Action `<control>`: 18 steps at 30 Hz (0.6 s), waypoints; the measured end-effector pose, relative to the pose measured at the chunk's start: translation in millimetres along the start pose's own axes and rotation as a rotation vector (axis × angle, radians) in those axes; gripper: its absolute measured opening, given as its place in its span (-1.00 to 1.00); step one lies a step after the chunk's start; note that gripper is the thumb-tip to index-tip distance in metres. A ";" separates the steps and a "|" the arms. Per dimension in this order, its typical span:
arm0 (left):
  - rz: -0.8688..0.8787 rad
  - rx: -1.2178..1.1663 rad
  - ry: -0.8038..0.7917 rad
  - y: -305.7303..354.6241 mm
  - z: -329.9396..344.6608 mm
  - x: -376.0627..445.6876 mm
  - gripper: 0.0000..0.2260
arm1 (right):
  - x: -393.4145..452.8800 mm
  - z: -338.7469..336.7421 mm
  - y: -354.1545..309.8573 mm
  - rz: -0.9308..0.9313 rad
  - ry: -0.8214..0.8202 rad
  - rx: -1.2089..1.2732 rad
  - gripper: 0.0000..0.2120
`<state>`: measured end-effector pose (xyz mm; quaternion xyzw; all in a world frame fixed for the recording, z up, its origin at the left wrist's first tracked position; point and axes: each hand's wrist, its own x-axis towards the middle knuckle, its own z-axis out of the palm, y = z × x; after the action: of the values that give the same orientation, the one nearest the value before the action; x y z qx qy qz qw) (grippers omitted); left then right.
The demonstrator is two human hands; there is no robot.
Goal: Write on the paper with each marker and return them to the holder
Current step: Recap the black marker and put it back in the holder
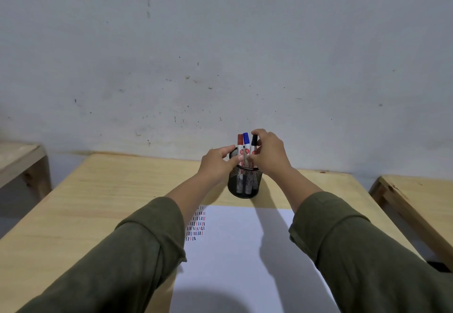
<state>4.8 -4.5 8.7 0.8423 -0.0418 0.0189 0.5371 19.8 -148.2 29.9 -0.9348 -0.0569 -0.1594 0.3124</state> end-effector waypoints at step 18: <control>0.006 -0.032 -0.092 0.6 -7.5 -0.4 -0.56 | 4.0 6.1 -4.4 -0.055 -0.106 -0.048 -0.44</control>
<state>4.4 2.1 12.3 0.8334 -0.0692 -0.0192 0.5480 24.2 -140.9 29.1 -0.9471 -0.0953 -0.1196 0.2821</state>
